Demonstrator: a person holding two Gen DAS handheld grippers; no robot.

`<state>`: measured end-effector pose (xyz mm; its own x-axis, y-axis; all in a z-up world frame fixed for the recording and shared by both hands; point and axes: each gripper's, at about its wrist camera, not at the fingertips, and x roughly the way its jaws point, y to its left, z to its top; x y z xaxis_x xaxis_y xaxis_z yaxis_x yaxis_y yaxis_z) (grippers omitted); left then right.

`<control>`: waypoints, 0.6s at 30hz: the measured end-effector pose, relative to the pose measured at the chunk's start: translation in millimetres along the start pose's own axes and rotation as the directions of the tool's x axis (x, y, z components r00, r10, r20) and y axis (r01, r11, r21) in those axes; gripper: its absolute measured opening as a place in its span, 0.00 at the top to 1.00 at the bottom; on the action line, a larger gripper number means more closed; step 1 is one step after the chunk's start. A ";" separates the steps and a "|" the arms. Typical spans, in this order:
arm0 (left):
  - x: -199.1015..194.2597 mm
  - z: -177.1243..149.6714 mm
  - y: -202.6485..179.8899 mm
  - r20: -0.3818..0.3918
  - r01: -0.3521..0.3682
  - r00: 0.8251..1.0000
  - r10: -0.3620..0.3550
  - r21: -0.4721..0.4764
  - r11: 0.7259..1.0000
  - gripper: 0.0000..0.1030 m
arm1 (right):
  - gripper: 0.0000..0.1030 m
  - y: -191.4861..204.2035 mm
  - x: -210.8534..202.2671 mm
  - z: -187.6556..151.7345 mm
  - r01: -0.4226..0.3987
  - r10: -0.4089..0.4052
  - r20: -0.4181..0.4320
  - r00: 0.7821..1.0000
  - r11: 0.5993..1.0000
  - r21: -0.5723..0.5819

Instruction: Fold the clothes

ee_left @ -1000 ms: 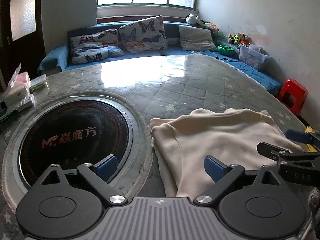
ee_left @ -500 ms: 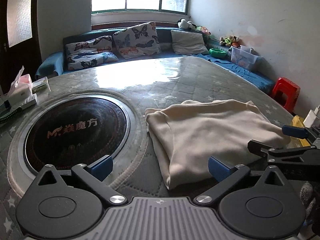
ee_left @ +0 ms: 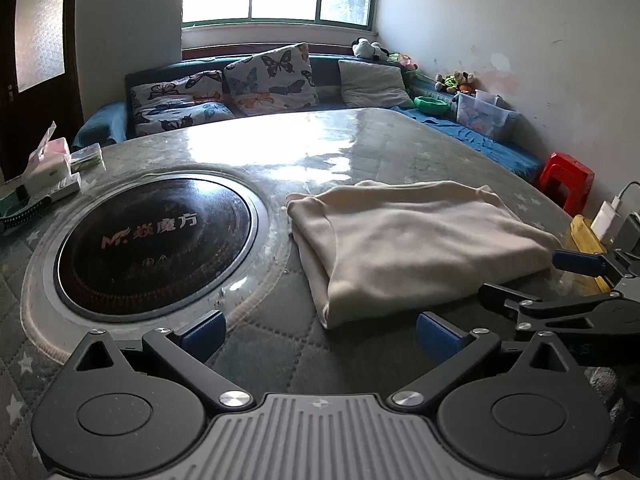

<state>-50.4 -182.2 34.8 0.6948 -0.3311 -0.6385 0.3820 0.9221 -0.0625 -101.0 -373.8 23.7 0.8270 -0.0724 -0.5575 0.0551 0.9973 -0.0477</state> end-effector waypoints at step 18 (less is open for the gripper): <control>-7.2 -16.1 -5.2 -0.008 0.018 1.000 -0.018 0.006 1.000 0.00 | 0.00 6.6 -11.9 -18.4 0.014 -0.013 -0.029 1.000 0.999 0.032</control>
<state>-67.2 -181.4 27.4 0.6832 -0.3456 -0.6432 0.3978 0.9149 -0.0690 -120.8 -366.5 14.7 0.8098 -0.0855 -0.5804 0.0843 0.9960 -0.0291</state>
